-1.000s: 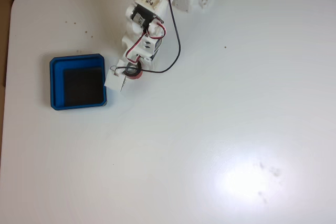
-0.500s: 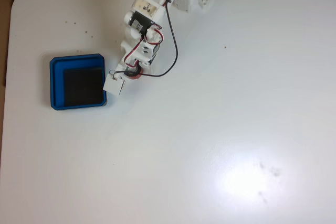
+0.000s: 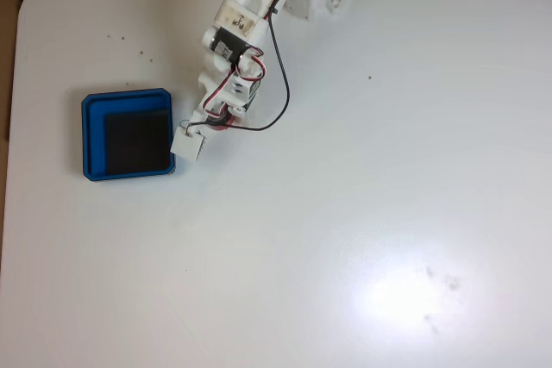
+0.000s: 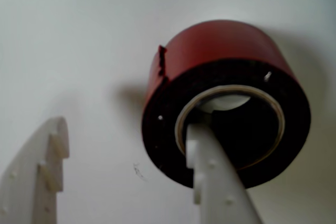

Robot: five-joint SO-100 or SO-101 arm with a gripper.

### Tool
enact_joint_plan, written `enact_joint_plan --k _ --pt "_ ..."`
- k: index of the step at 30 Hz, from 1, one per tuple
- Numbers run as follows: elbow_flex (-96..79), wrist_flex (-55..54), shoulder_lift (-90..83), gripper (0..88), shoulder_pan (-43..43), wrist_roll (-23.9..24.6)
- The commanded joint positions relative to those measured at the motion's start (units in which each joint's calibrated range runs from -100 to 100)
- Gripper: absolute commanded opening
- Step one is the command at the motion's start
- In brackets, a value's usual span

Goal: Pick the red roll and drop it in the blue box

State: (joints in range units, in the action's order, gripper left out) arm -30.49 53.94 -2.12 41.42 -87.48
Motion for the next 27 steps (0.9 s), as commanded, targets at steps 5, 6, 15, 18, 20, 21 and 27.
enact_joint_plan --k 5,6,15,18,20,21,27 --pt "3.4 -1.0 2.1 20.8 0.5 -0.2" --pt "3.4 -1.0 2.0 20.8 0.5 -0.2" --pt "3.4 -1.0 2.2 20.8 0.5 -0.2" --pt "3.4 -1.0 2.2 20.7 0.5 -0.1" --pt "3.3 -1.0 2.2 20.6 0.5 0.3" --pt "3.3 -1.0 2.2 20.2 0.5 0.3" --pt "3.3 -1.0 2.2 9.1 0.5 0.4"
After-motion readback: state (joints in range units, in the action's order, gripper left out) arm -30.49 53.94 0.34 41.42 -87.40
